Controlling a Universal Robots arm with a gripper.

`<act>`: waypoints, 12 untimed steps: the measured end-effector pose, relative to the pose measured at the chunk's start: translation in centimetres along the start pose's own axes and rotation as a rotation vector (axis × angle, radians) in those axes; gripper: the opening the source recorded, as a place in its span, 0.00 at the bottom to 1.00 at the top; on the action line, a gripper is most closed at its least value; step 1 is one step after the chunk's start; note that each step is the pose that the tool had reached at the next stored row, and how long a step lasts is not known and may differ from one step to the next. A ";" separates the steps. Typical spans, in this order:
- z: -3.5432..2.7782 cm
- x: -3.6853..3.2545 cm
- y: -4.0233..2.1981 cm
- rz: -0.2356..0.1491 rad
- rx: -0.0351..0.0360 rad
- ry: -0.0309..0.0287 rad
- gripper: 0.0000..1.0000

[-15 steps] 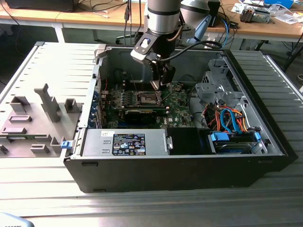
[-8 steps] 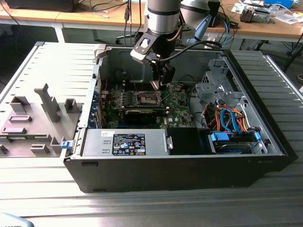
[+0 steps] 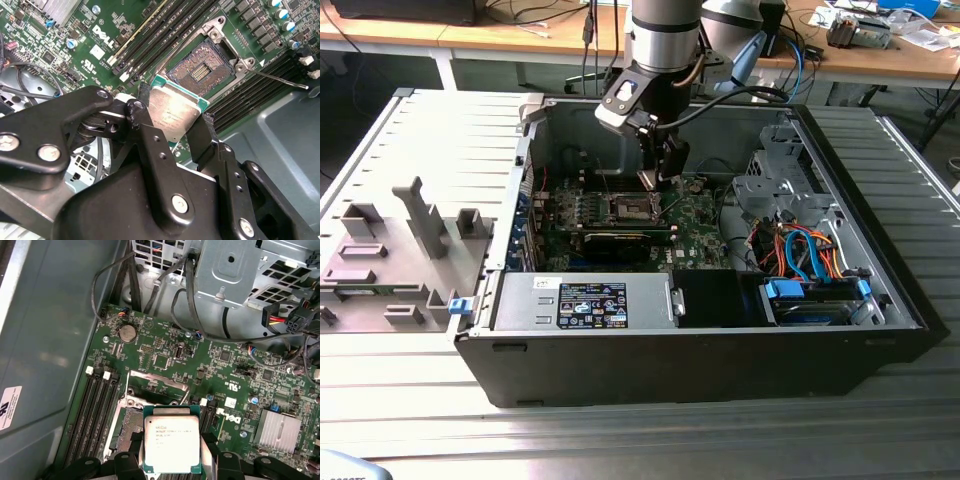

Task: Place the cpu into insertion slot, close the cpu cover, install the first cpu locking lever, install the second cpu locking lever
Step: 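Place the cpu into insertion slot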

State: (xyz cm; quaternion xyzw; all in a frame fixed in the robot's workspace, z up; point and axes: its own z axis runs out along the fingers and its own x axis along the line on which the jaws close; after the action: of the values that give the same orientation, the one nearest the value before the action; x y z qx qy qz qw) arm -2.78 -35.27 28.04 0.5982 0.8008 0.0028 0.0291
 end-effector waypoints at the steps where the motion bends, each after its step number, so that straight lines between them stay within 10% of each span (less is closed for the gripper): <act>1: 0.00 0.00 0.00 0.001 0.0000 0.0000 0.54; 12: 0.00 0.00 0.00 0.025 0.0011 -0.0010 0.54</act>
State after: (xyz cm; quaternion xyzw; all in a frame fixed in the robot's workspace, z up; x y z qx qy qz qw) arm -2.78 -35.27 28.03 0.6083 0.7932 0.0024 0.0292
